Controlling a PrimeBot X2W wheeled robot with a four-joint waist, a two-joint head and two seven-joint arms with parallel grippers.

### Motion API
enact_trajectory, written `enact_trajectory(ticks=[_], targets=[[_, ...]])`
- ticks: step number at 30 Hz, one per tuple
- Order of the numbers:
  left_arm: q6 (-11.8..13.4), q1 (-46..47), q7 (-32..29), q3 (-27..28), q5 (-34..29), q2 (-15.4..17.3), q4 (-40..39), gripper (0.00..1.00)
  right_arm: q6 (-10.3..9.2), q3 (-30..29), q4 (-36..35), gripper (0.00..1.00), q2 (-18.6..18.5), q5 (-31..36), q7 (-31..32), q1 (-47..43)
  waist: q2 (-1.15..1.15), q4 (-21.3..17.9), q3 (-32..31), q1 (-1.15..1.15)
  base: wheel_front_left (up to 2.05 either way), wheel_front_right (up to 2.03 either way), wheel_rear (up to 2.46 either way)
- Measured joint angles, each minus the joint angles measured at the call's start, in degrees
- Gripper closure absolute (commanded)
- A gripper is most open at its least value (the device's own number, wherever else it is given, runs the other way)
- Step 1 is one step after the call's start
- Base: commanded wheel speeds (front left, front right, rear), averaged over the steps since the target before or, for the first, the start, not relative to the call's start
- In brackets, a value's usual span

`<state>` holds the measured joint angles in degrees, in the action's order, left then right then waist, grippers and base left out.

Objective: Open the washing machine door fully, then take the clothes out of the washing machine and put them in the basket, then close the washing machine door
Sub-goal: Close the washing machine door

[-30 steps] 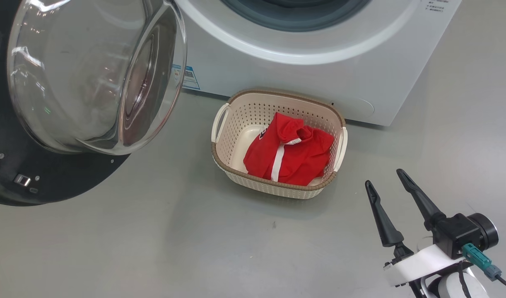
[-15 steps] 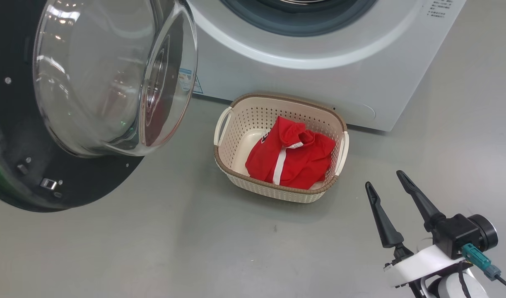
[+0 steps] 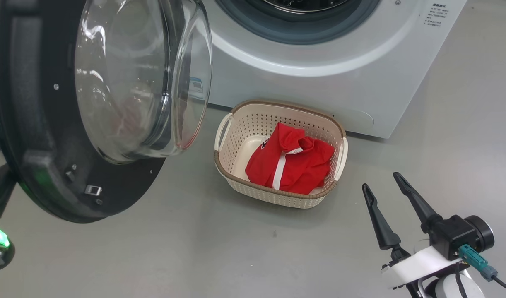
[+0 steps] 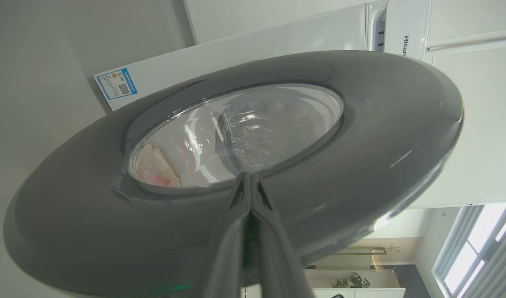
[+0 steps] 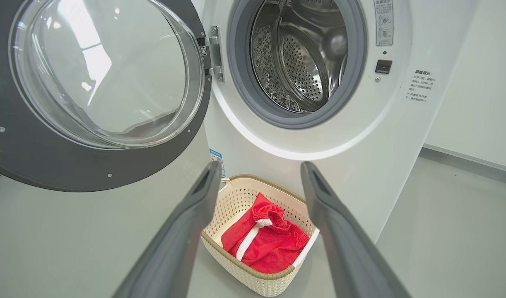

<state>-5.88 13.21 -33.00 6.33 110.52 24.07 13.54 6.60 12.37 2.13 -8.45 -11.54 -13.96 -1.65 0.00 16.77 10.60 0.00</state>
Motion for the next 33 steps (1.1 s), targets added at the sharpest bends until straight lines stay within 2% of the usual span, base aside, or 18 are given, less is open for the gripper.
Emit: enact_trajectory(ticks=[17, 33], targets=[[-0.57, -4.66, -6.03, -1.60, 1.43, -0.60, -8.73, 1.00, 0.01, 0.99, 0.07, 0.00, 1.94, -0.56, -0.05, 0.30, 0.00, -3.55, -0.85, 0.00, 0.00, 0.00, 0.00], [-0.85, -6.52, -8.79, -2.78, 1.43, -0.54, -16.41, 1.00, -0.20, 1.10, 0.05, 0.00, 3.92, -2.31, -0.23, 2.31, 0.00, -11.84, 0.17, 0.00, 0.00, 0.00, 0.00]])
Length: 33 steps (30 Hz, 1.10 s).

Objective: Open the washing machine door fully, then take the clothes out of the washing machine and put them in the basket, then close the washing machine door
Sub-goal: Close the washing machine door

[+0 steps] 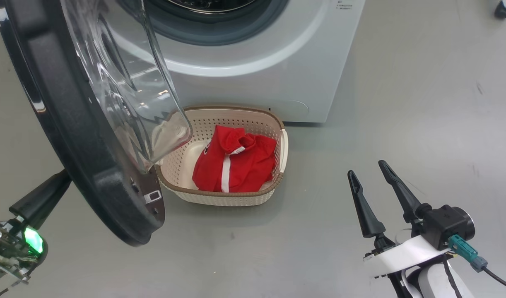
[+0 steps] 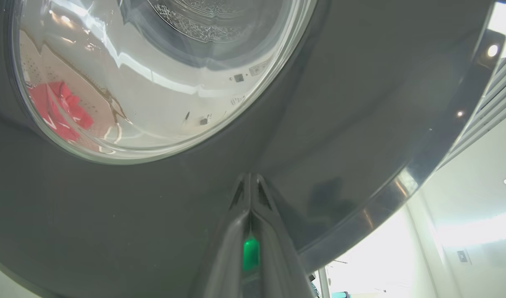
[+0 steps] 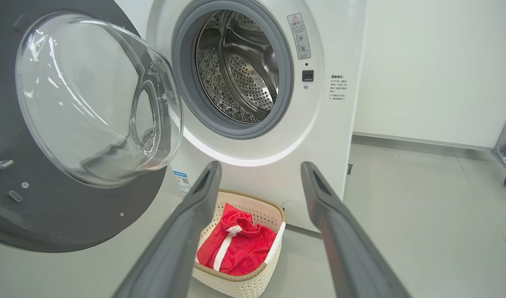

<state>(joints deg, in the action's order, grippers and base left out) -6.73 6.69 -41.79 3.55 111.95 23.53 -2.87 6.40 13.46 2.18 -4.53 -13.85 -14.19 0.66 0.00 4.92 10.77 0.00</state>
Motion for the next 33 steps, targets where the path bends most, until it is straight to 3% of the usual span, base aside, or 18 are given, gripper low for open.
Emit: enact_trajectory(ticks=[13, 33], targets=[[1.12, -0.19, 0.01, -1.53, -0.43, 0.38, -4.53, 1.00, 0.00, -0.12, -0.27, 0.00, 0.97, -1.25, 0.00, 2.56, 0.00, -7.65, 2.54, 0.00, 0.00, 0.00, 0.00], [8.02, 5.62, 2.29, -0.14, -0.68, 1.08, -6.49, 1.00, 0.00, -0.79, -0.98, 0.00, 1.55, -3.56, -0.01, 4.03, 0.00, -18.92, 7.51, 0.00, 0.00, 0.00, 0.00]])
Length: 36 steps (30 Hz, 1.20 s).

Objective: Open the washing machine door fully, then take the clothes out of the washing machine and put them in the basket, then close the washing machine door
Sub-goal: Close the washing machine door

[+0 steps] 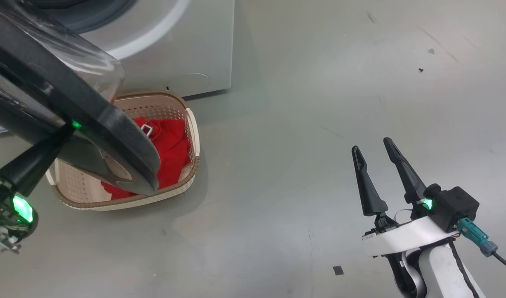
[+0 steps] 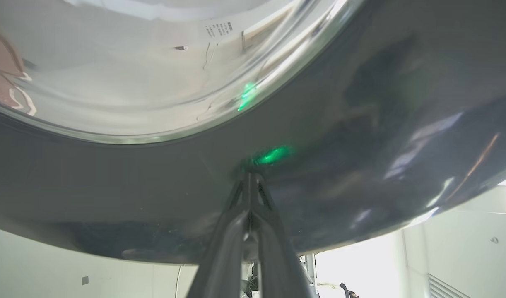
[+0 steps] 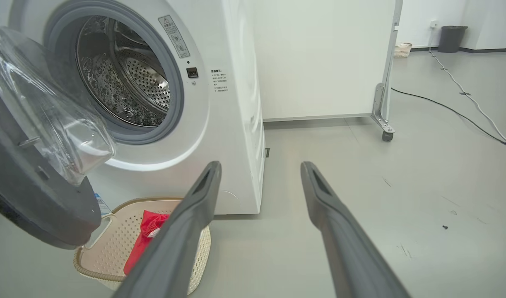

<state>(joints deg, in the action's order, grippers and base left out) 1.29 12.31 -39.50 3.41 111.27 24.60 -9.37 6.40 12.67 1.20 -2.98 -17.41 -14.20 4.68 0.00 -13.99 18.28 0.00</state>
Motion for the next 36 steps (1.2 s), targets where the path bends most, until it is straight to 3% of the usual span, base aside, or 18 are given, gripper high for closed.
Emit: enact_trajectory(ticks=[12, 20, 36], targets=[[2.93, 8.14, 2.02, -1.59, -0.20, -0.43, 2.23, 1.00, 0.00, -0.77, -0.88, 0.00, 0.43, -0.75, -0.30, 1.91, 0.00, -4.06, 4.14, 0.00, 0.00, 0.00, 0.00], [3.10, 13.97, 4.85, -1.96, -1.94, -2.50, 5.61, 1.00, 0.00, -0.30, -1.26, 0.00, 0.45, -2.61, -0.31, 2.59, 0.00, -5.31, 6.28, 0.00, 0.00, 0.00, 0.00], [4.21, 24.55, 8.59, -2.30, -3.93, -2.97, 11.99, 1.00, 0.00, 1.40, -1.79, 0.00, 0.51, -4.89, -0.31, 5.30, 0.00, -8.71, 9.72, 0.00, 0.00, 0.00, 0.00]])
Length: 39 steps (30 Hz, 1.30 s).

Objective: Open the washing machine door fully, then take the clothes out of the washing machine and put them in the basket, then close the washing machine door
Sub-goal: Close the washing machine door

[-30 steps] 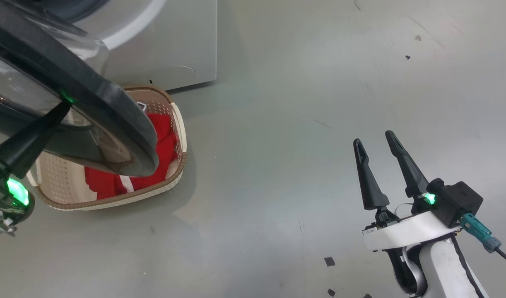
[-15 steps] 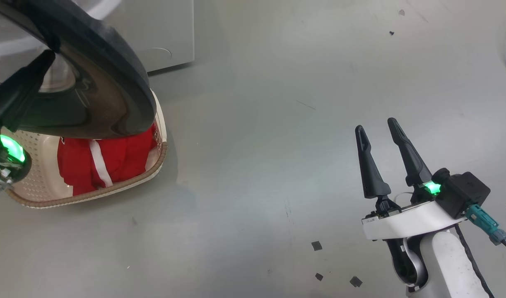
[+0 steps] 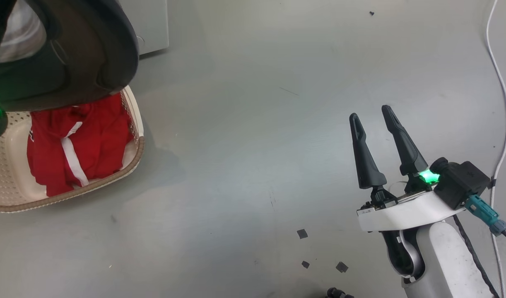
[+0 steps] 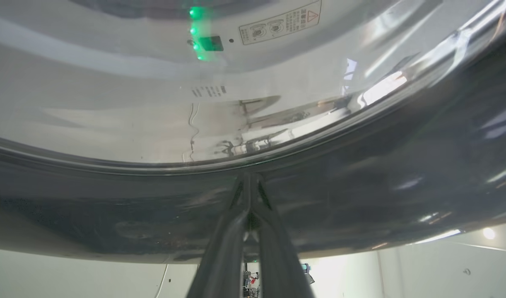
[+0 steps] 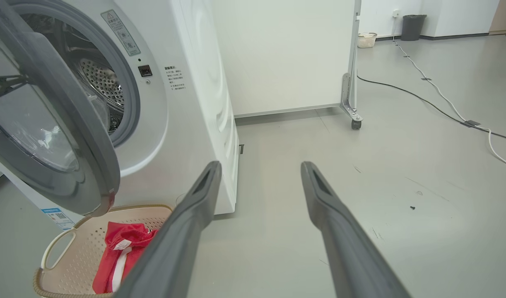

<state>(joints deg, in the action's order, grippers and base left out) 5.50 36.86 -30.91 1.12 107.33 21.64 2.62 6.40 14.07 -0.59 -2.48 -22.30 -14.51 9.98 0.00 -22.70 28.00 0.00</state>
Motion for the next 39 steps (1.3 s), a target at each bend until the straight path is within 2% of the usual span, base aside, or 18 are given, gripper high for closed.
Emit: enact_trajectory(ticks=[16, 21, 27, 31, 39], targets=[[0.16, 7.26, 3.00, 0.02, -2.65, -0.51, 6.75, 1.00, -0.08, 0.15, 0.02, 0.00, 0.10, -1.03, 0.00, 0.53, 0.00, -1.96, 1.38, 0.00, 0.00, 0.00, 0.00], [-0.85, 7.46, 3.00, -0.24, -2.89, -1.23, 8.39, 1.00, -0.60, -0.67, 0.00, 0.00, 0.13, -1.02, 0.00, 0.65, 0.00, -1.43, 1.46, 0.00, 0.00, 0.00, 0.00], [-3.21, 7.44, 3.00, -0.49, -2.88, -1.89, 9.89, 1.00, -0.59, -0.98, 0.02, 0.00, 0.14, -0.88, 0.00, 0.73, 0.00, 0.00, 1.17, 0.00, 0.00, 0.00, 0.00], [-5.69, 6.87, 2.90, -0.20, -2.86, -2.47, 10.14, 1.00, -0.59, -1.05, 0.16, 0.00, 0.13, -0.18, 0.00, 0.76, 0.00, 1.08, 0.67, 0.00, 0.00, 0.00, 0.00], [-10.54, 0.62, 3.31, 1.44, -2.27, -4.10, 10.71, 1.00, -0.58, -1.62, 1.32, 0.00, 0.11, 1.41, 0.00, 0.75, 0.00, 3.48, -1.37, 0.00, 0.00, 0.00, 0.00]])
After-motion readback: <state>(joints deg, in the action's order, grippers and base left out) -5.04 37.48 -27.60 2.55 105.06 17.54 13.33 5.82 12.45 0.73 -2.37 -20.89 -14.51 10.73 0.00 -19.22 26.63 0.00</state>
